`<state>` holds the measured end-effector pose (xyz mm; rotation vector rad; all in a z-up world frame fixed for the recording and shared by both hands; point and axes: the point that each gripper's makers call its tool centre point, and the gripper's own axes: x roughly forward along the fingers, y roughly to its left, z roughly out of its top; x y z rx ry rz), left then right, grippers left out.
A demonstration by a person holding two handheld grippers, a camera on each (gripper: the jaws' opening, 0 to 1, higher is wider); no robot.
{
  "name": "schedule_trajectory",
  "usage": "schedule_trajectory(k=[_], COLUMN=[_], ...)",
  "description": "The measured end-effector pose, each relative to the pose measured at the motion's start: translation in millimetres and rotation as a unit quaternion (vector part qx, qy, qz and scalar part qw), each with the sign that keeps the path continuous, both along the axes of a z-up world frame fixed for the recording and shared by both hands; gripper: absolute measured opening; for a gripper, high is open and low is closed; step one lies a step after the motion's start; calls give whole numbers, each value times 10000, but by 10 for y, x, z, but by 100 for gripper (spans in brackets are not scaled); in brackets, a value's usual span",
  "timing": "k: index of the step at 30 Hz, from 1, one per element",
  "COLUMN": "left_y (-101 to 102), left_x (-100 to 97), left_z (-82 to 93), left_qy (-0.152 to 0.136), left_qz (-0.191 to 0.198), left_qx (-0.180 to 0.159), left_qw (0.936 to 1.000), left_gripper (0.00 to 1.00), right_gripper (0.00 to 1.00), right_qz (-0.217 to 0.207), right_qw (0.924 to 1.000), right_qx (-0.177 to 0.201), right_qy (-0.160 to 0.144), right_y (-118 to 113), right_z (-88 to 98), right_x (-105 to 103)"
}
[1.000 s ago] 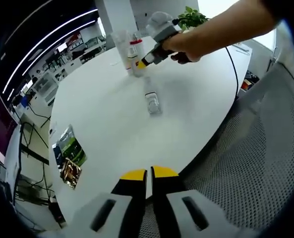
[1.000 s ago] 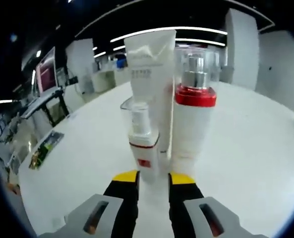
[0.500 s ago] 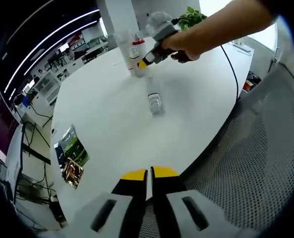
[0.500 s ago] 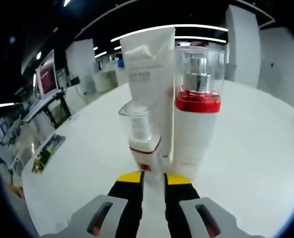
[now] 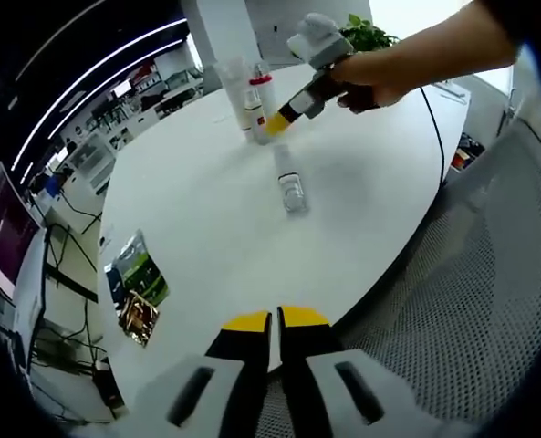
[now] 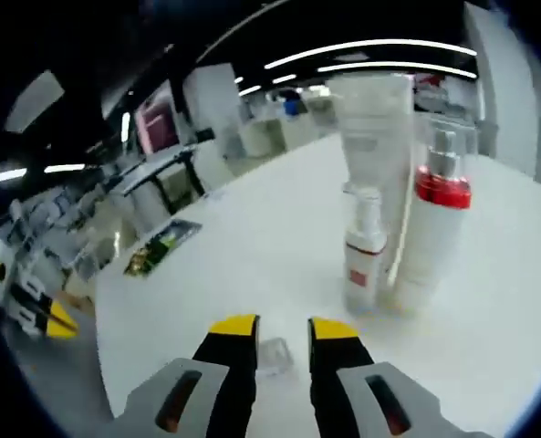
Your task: Arrange the skincare products in the storage area until every visible bottle or jar stands upright without overlapping.
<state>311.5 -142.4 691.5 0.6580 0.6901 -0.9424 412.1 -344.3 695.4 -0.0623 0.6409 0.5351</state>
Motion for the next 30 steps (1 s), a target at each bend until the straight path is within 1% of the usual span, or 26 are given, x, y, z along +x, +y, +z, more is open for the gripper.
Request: schedule_trajectory(k=[1,2,3,4,5,6,7,8,9,10,11,12,13,14,17,18,19,20,21,22,23,24,25,28,29,30], left_y=[2,4,6,9,11,12,12,12,13,16,18,22,30,32,12,10,7,4,2,2,-11,-15,-21,-32,-41,-62], left_x=[1,1,4,2,0,-3,-5,-5,-4,-7,-7,-7,-14,-20,-44,-48,-48,-45,-37,-33,-34,-41,-45,-46,-41,-40], left_z=[0,1,-3,-10,-13,-15,-17,-16,-17,-22,-26,-31,-40,-43,-34,-33,-30,-24,-19,-12,13,24,29,27,53,96], left_qy=[-4,-5,-7,9,15,17,24,22,25,38,48,63,98,104,83,85,71,66,68,61,16,6,5,3,9,5], left_qz=[-1,2,7,12,8,3,-5,-4,-2,-3,-2,10,16,4,-79,-88,-106,-99,-72,-64,-82,-93,-101,-107,-49,-22], left_qx=[2,5,6,22,33,45,51,46,49,64,72,79,108,129,111,114,116,94,66,57,-1,-21,-33,-34,-96,-200], left_qw=[10000,10000,10000,10000,10000,10000,10000,10000,10000,10000,10000,9999,9999,9999,9999,9999,9999,9999,9999,9999,10000,10000,9999,9999,9999,9998], left_gripper=[0,0,0,0,0,0,0,0,0,0,0,0,0,0,0,0,0,0,0,0,0,0,0,0,0,0], right_gripper=[25,27,29,30,32,36,40,45,48,51,50,48,47,48,53,52,48,41,40,40,42,42,40,28,25,25], right_qz=[620,956,1265,1586,1995,2361,2737,3004,3290,3543,3769,3879,3955,3967,4061,4152,4258,4379,4330,4284,4291,4318,4367,4316,4250,4093], right_qw=[9980,9952,9912,9856,9751,9636,9498,9393,9222,9052,8858,8698,8647,8633,8657,8569,8462,8366,8404,8469,8485,8471,8427,8469,8509,8597], right_qx=[-94,-182,-376,-582,-965,-1254,-1514,-1654,-2010,-2325,-2685,-3037,-3076,-3069,-2815,-2922,-3095,-3200,-3161,-3007,-2941,-2939,-2967,-2858,-2801,-2726], right_qy=[54,86,58,57,-18,-33,23,124,285,318,341,281,350,559,801,895,828,768,799,941,969,981,1056,1216,1298,1381], right_y=[136,212,256,262,296,331,381,414,401,382,336,300,308,319,421,402,377,366,369,388,401,399,376,358,351,345], right_z=[9,14,8,-47,-83,-128,-192,-247,-338,-383,-430,-474,-507,-556,-602,-634,-646,-656,-668,-687,-692,-696,-713,-707,-711,-711], right_x=[-93,-159,-207,-224,-259,-304,-353,-401,-431,-446,-434,-361,-341,-336,-346,-366,-361,-368,-373,-421,-444,-465,-501,-589,-623,-659])
